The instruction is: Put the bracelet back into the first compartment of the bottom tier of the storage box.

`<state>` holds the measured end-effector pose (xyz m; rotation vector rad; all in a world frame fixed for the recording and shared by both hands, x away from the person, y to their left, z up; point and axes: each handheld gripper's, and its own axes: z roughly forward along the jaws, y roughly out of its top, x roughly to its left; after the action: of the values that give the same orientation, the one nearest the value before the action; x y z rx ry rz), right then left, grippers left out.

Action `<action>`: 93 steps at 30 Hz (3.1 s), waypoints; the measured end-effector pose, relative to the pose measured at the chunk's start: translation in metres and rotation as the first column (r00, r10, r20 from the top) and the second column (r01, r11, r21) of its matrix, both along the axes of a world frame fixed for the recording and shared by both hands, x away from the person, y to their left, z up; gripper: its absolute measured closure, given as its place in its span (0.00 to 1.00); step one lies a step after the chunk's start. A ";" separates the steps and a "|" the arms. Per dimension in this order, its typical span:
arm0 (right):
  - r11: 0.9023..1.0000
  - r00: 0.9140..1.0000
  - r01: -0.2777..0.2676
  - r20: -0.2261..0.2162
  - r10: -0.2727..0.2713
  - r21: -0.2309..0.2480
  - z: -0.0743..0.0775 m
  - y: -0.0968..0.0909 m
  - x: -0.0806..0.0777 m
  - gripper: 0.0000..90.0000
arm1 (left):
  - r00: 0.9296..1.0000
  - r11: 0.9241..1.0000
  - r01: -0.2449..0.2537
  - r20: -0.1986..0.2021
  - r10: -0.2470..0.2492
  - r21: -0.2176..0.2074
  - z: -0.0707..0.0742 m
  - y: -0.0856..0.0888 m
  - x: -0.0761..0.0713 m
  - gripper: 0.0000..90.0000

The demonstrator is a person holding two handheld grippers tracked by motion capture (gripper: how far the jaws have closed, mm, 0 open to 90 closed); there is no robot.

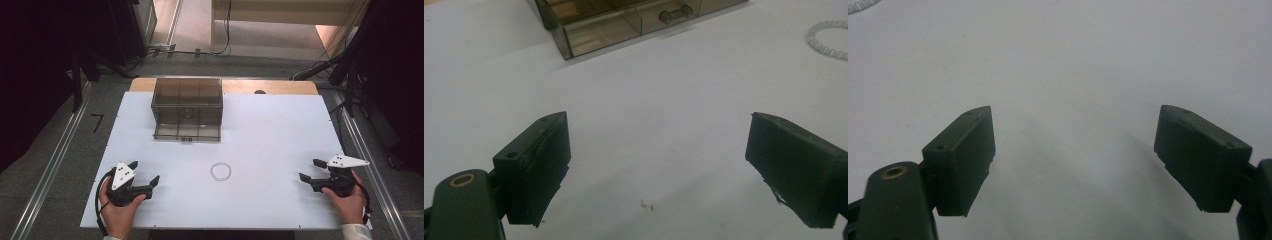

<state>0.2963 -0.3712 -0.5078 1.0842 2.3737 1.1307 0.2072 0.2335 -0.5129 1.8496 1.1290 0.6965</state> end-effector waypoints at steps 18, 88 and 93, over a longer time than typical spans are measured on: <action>1.000 1.000 -0.003 -0.002 0.003 0.003 0.000 0.000 0.000 0.17 | 0.997 0.997 0.073 0.004 -0.073 -0.003 0.000 -0.034 0.014 0.13; 1.000 1.000 -0.011 -0.003 0.011 -0.004 0.000 0.000 0.000 0.17 | 0.977 0.978 0.210 -0.031 -0.211 -0.005 0.002 -0.138 0.058 0.19; 1.000 1.000 -0.011 -0.002 0.011 -0.005 0.000 0.000 0.000 0.17 | 0.976 0.976 0.216 -0.034 -0.216 -0.005 0.002 -0.143 0.060 0.19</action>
<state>0.2967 -0.3707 -0.5080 1.0730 2.3858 1.1271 0.2676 0.0908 -0.5114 1.9538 0.9310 0.5406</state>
